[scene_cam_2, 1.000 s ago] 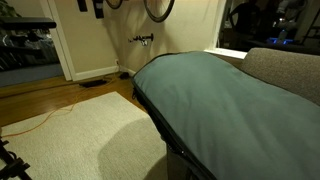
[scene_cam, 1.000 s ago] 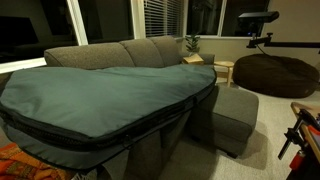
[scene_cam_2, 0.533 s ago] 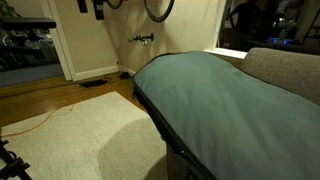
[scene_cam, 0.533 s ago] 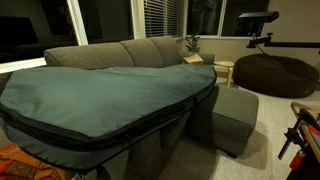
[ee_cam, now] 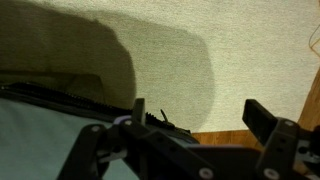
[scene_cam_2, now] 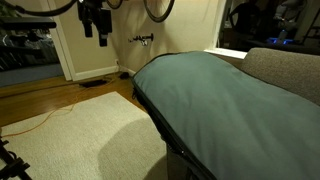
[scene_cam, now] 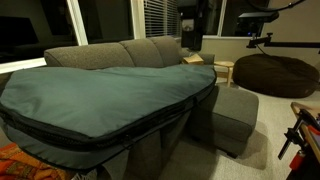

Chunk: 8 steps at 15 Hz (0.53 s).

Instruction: Zip the green bag

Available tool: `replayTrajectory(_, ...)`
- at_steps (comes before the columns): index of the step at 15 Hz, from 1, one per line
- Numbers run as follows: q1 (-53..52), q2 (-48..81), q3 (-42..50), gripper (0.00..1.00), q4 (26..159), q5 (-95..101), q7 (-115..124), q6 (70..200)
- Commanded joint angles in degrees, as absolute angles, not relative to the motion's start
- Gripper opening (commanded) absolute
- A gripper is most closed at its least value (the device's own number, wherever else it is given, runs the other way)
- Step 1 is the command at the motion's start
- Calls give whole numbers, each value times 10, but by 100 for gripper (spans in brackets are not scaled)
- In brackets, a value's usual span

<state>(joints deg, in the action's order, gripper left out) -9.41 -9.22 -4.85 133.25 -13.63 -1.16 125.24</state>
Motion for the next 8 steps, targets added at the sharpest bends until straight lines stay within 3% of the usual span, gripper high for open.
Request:
replayTrajectory(1, -86, -58, -51, 100, 1328, -151, -17, 1267)
replayTrajectory(8, -90, 3, -64, 100, 1330, -181, -10, 1309)
